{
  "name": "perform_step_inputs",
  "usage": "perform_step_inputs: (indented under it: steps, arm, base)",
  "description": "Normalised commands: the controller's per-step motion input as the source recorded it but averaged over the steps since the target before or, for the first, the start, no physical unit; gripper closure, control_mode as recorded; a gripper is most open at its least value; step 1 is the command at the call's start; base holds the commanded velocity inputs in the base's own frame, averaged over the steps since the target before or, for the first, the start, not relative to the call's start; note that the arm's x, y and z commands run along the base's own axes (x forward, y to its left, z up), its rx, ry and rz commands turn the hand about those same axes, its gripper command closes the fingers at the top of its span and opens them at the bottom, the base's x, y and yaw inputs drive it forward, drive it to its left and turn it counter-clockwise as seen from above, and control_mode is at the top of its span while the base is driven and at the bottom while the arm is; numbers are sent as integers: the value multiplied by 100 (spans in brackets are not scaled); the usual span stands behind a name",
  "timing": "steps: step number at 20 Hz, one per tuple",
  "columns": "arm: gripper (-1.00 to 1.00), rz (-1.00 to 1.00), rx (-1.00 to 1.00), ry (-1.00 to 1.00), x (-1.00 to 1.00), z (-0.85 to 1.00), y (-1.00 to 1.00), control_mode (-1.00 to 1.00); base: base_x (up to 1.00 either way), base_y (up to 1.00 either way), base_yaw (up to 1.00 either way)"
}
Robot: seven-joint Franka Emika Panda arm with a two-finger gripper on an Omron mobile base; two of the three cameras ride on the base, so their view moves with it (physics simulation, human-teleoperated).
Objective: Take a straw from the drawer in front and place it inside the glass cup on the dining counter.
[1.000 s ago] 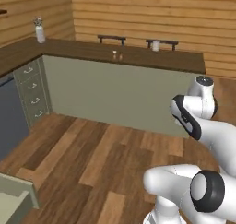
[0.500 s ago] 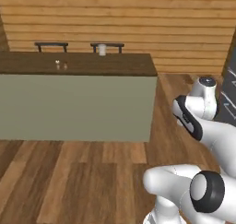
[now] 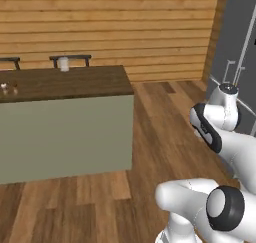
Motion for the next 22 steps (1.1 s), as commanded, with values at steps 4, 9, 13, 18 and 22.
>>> perform_step_inputs:
  steps: [4, 9, 13, 18, 22]
  arm:
    - [100, 0, 0, 0, 0, 0, 0, 100]
    - [100, 0, 0, 0, 0, 0, 0, 100]
    - [100, 0, 0, 0, 0, 0, 0, 100]
    - [100, 0, 0, 0, 0, 0, 0, 100]
    - [100, 0, 0, 0, 0, 0, 0, 100]
  base:
    - [91, -38, -26]
    - [100, -15, -18]
    - [100, -25, -5]
    - [93, -47, 1]
    - [90, -49, 7]
